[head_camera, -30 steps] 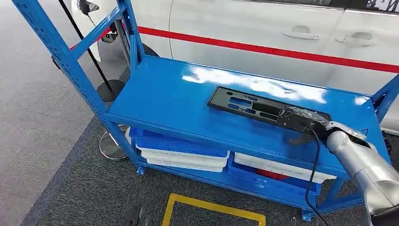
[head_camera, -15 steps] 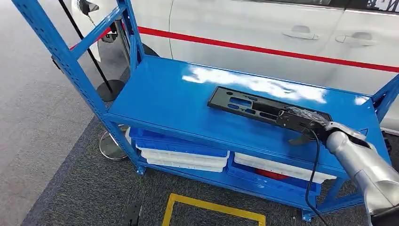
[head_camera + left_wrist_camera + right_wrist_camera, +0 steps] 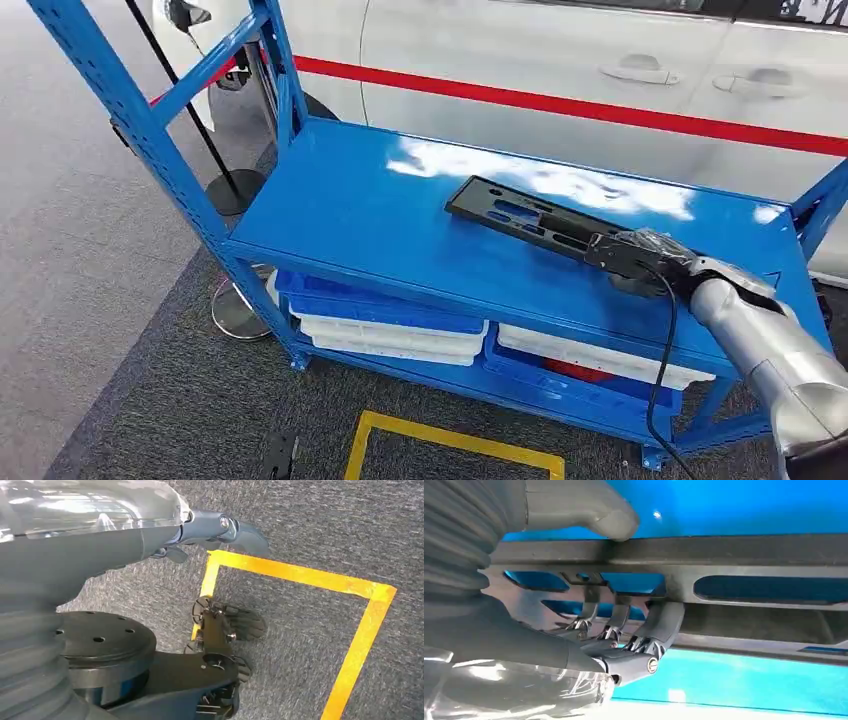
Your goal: Take the parts from the cabinet and place them on the table.
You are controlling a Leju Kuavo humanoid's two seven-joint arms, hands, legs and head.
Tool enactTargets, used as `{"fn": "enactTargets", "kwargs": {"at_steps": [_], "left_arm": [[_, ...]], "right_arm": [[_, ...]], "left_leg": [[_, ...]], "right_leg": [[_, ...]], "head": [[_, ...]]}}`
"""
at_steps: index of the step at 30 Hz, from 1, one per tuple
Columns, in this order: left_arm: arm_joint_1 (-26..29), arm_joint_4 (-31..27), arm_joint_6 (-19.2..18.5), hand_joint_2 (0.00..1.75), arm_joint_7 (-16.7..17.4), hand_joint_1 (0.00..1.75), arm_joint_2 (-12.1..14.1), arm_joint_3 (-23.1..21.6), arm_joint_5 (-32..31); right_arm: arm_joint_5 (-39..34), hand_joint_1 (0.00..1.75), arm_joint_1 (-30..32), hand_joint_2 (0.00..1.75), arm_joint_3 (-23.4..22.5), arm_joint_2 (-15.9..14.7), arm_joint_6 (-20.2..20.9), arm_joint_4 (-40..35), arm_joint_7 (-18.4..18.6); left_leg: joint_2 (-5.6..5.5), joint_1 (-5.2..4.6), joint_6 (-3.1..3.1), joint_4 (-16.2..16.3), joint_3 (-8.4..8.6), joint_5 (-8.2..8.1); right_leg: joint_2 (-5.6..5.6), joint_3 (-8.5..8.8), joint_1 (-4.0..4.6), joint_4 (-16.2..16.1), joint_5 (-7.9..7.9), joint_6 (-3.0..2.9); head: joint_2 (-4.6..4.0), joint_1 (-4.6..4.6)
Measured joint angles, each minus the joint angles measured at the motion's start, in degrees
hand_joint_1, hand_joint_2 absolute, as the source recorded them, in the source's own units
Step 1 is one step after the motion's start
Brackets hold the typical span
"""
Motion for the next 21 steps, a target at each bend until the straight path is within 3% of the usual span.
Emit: {"fn": "enactTargets", "kwargs": {"at_steps": [10,21], "left_arm": [[0.0,0.0,0.0,1.75,-0.1,0.00,0.0,0.1,-0.1],[-0.5,0.0,-2.0,1.75,-3.0,0.00,0.0,0.3,0.9]], "right_arm": [[0.0,1.75,0.0,1.75,0.0,0.0,0.0,0.0,-0.3],[0.0,1.75,0.0,1.75,0.0,0.0,-0.2,0.0,-0.3]], "left_leg": [[0.00,0.00,0.00,0.0,0.01,0.00],[0.00,0.00,0.00,0.0,0.00,0.00]], "right_leg": [[0.01,-0.01,0.00,0.0,0.00,0.00],[0.01,0.00,0.00,0.0,0.00,0.00]], "head": [[0.00,0.00],[0.00,0.00]]}}
